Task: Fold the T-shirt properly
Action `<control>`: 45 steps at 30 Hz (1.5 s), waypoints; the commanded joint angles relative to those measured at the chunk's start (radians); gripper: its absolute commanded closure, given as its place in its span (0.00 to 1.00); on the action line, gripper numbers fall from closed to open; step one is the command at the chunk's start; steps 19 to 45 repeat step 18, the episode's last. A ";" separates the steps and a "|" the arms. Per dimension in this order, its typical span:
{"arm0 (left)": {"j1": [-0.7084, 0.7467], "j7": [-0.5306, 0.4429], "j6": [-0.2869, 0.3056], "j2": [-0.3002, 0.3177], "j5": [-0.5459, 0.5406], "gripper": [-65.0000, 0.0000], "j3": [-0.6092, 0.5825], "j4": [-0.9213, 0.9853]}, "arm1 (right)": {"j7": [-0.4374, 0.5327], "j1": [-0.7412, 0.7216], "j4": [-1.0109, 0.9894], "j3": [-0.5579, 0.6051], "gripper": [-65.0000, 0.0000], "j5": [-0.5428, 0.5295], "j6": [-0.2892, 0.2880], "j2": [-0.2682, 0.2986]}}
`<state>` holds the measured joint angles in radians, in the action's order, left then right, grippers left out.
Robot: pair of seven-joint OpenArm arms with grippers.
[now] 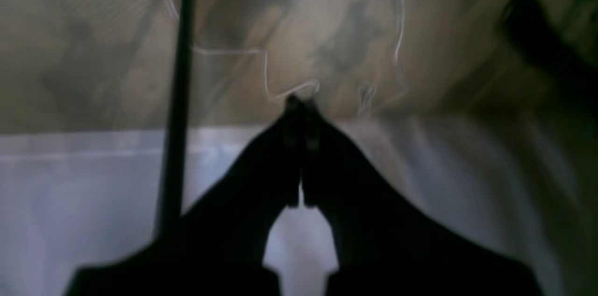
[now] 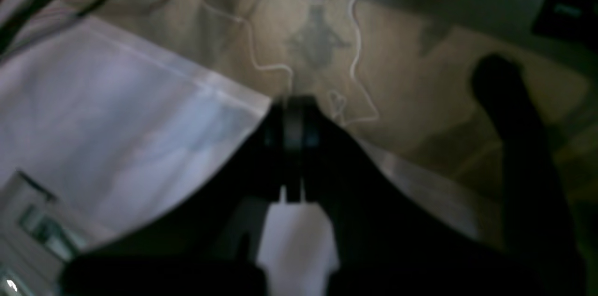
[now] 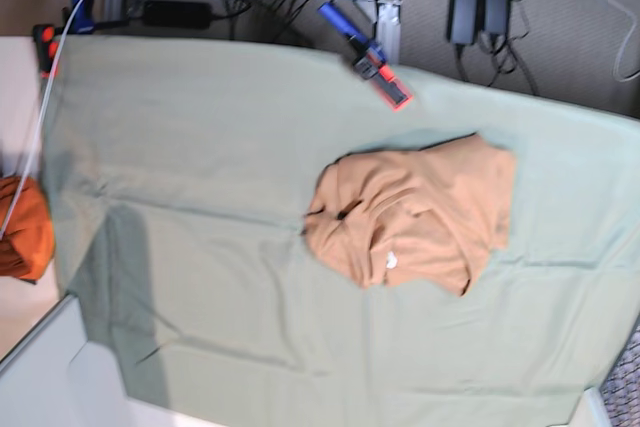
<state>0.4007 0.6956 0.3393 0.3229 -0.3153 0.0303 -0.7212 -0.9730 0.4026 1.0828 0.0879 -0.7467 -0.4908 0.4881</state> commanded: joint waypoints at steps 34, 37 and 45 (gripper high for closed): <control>-0.322 -0.043 0.023 -0.061 -0.069 1.00 -0.281 0.286 | 0.036 -0.243 -0.317 -0.022 1.00 0.228 -0.018 -0.253; -0.322 -0.043 0.023 -0.061 -0.069 1.00 -0.281 0.286 | 0.036 -0.243 -0.317 -0.022 1.00 0.228 -0.018 -0.253; -0.322 -0.043 0.023 -0.061 -0.069 1.00 -0.281 0.286 | 0.036 -0.243 -0.317 -0.022 1.00 0.228 -0.018 -0.253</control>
